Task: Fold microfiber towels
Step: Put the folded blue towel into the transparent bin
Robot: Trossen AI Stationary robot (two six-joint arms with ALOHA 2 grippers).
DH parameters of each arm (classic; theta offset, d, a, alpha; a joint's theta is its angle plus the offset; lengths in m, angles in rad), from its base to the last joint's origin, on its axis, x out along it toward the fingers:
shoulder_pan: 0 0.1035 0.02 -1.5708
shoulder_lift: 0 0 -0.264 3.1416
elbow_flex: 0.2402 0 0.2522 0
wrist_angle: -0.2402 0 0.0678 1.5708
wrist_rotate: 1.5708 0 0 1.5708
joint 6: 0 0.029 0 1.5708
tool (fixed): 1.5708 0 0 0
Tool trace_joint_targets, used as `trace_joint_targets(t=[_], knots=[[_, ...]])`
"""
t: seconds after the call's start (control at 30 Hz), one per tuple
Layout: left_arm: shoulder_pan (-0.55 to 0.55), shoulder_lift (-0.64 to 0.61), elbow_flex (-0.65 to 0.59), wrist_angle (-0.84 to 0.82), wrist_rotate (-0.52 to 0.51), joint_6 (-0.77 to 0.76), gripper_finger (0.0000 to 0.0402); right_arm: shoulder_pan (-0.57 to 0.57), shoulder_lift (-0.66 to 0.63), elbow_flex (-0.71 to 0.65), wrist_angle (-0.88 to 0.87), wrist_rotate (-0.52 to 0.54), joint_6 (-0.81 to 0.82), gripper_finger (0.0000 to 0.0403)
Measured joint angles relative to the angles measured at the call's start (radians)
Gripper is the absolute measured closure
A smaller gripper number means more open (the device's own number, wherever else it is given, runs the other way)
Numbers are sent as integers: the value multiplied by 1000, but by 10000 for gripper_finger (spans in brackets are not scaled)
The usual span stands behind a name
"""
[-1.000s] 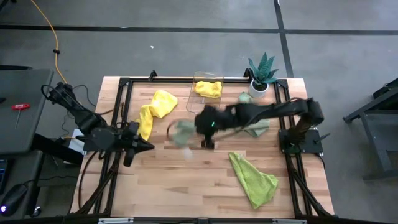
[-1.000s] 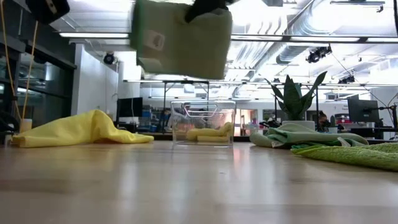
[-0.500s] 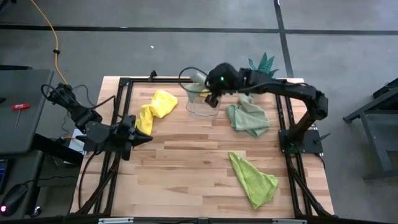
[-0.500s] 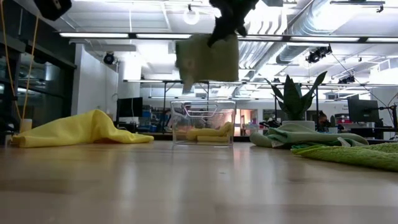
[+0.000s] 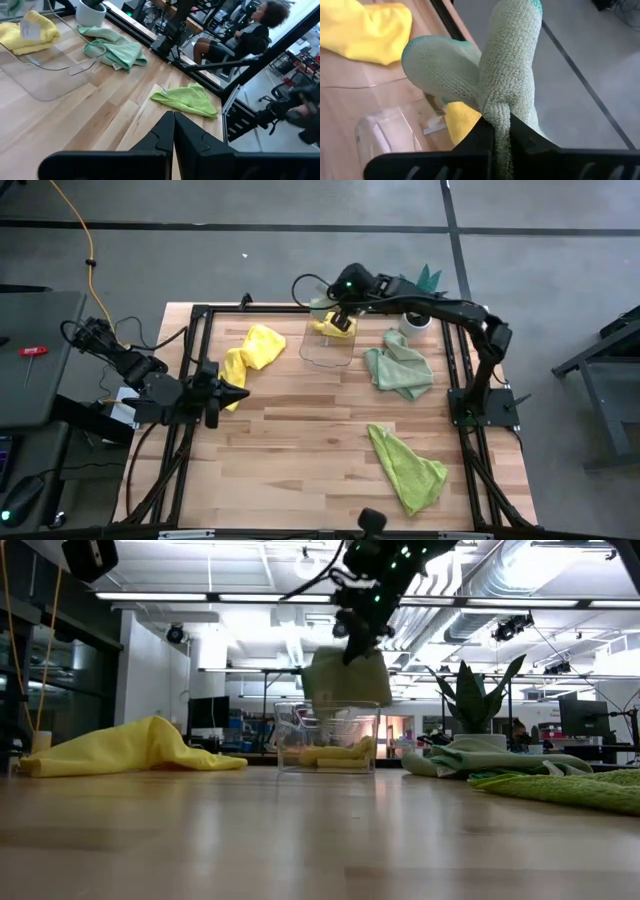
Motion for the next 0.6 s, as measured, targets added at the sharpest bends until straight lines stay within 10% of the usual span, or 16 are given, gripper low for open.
trace_joint_targets(t=[0.6], knots=[[20, 2, 0, -12, 87, 114, 401, 131, 188, 1, 8, -5, -105, 403]])
